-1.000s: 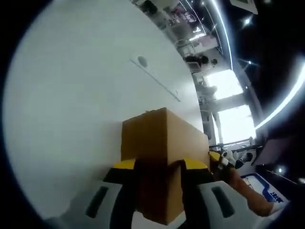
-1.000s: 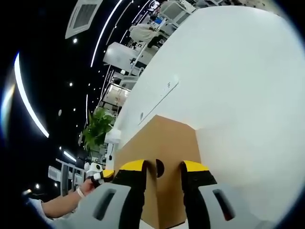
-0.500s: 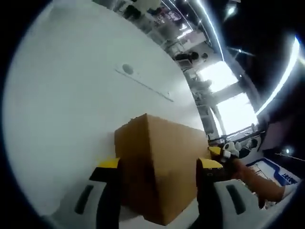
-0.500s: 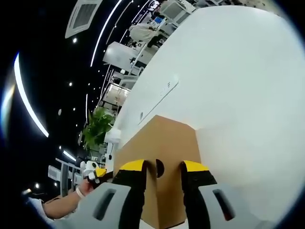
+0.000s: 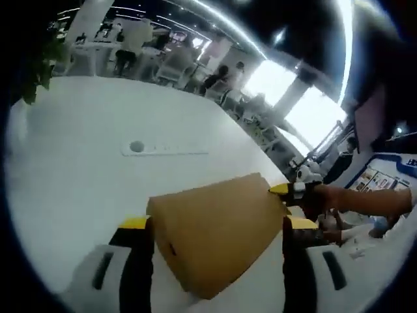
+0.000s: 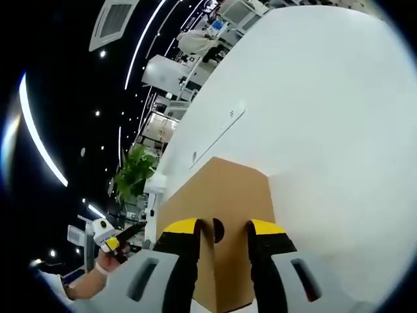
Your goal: Operate the shoe box by opening the lid, removing the specified soft item, and placing it in the target area until the item is outside and the box remains undamaged.
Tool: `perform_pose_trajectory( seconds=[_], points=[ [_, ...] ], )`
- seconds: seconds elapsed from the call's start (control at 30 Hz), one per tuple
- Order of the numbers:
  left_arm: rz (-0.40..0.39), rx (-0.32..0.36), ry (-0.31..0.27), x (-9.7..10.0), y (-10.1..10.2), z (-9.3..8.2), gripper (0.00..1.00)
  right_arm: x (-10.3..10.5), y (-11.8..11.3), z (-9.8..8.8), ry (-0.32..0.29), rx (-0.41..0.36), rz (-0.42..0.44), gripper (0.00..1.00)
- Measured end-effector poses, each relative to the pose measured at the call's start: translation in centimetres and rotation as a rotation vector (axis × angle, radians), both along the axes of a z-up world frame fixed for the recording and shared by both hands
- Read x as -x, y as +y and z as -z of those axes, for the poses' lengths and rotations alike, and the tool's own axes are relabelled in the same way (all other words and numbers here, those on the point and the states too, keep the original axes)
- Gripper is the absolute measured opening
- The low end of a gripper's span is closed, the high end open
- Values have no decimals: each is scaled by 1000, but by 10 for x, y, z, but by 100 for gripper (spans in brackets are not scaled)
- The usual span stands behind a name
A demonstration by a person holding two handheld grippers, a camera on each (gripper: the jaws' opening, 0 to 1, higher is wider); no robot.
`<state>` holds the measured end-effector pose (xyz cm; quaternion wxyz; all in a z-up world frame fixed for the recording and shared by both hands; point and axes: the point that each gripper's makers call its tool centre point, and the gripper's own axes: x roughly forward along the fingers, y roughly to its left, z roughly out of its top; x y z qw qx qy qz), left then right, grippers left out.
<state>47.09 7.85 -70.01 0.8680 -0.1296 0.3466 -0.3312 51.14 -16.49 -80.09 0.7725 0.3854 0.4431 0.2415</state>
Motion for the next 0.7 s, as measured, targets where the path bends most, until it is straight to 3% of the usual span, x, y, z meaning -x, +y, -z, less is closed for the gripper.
perform_pose_trajectory(
  seconds=[0.1,0.27,0.37,0.5,0.63,0.7],
  points=[
    [29,-12,-55,4,-6,-17,90,0,0,0,0,2,-2,28],
    [129,-170,-175,12,-14,-30,99,0,0,0,0,3,-4,28],
    [138,-148,-205,16,-23,-42,99,0,0,0,0,4,-6,28],
    [168,-170,-257,21,-34,-54,95,0,0,0,5,3,-5,28],
    [251,-266,-354,25,-48,-56,98,0,0,0,6,5,-8,28],
    [275,-291,-354,29,-53,-52,99,0,0,0,9,5,-6,28]
  ],
)
